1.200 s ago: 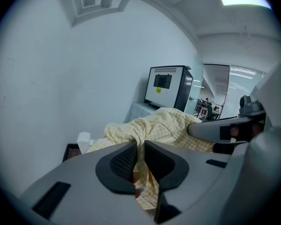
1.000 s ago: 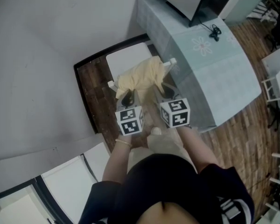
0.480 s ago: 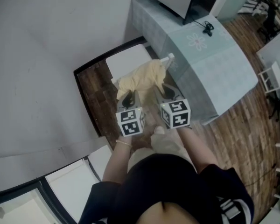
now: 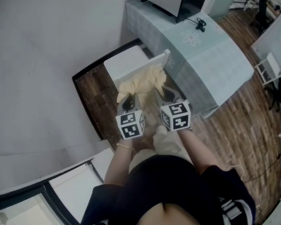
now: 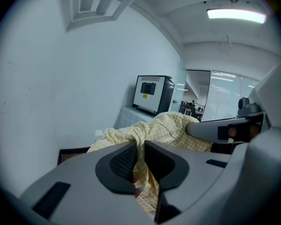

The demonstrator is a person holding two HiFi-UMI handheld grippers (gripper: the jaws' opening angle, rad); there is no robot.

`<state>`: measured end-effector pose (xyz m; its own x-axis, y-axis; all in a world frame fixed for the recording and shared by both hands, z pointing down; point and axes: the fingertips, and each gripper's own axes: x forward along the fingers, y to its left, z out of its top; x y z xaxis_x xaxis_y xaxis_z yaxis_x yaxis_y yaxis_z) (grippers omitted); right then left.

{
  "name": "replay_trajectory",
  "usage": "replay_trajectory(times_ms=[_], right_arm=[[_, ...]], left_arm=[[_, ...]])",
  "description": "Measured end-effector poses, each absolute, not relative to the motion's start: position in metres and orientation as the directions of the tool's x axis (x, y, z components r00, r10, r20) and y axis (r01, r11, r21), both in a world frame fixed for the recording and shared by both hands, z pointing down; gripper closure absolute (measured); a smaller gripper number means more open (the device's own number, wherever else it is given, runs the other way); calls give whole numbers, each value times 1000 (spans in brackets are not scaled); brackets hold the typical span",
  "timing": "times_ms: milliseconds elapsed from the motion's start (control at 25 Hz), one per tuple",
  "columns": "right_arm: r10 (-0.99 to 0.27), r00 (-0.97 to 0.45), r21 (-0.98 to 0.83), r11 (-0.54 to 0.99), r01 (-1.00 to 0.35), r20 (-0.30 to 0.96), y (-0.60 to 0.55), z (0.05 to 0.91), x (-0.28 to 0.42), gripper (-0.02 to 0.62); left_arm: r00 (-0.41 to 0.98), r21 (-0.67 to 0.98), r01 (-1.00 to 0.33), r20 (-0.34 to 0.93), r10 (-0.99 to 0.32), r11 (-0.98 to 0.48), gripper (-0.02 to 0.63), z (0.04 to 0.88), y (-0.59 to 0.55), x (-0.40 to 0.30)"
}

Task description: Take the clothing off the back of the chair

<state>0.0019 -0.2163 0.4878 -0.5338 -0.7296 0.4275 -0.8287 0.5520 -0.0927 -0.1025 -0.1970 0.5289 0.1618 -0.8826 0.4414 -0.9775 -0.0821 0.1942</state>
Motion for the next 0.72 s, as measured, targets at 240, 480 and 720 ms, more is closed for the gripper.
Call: replay_trajectory(times_ms=[240,480,720], right_arm=[[-744,-520,-90,536,-839,420,-186,484,3,517],[-750,-516,-90,530,-843,414,-156,480,5,517],[-753,-517,-93,529,-844,406,-129,476,4,517]], left_arm=[[186,202,-974,430,-884,-107,558,525,-170,-102],[199,199,-972,422,-885,-123,558,519,-143,-101],[208,195,-971,421,-883,-136,558,516,-117,-102]])
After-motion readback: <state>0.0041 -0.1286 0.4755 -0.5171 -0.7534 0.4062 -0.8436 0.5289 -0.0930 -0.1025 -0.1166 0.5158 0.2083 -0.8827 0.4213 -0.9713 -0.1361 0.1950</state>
